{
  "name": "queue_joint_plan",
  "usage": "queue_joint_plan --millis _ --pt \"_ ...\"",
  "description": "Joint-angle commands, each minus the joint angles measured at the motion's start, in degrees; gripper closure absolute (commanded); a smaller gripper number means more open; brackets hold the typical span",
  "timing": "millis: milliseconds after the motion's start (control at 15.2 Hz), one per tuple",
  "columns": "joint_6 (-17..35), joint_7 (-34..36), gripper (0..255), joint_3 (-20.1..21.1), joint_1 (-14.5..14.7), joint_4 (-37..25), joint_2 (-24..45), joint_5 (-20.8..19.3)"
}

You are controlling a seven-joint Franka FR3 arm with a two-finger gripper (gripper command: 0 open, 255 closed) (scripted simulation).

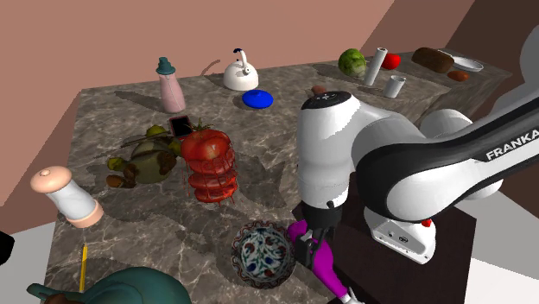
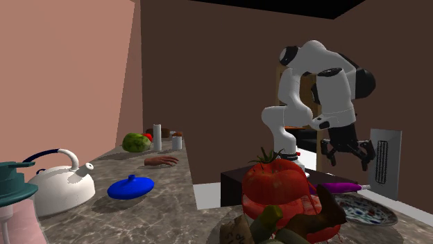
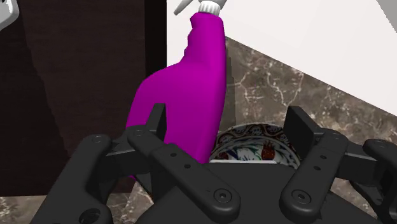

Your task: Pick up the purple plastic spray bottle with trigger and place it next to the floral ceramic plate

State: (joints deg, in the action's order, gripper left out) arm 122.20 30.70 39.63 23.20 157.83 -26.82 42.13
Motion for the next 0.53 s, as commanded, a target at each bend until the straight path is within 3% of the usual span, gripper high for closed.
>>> queue_joint_plan --millis 0,198,462 --pt "-2.52 0.2 0 -1.19 -0.27 -0.87 -1.56 -1.01" --pt "-9.03 0.73 0 -4.34 -1.16 -3.75 -4.93 -3.83" --pt "-9.02 0.74 0 -4.35 -1.15 -3.75 -4.93 -3.84"
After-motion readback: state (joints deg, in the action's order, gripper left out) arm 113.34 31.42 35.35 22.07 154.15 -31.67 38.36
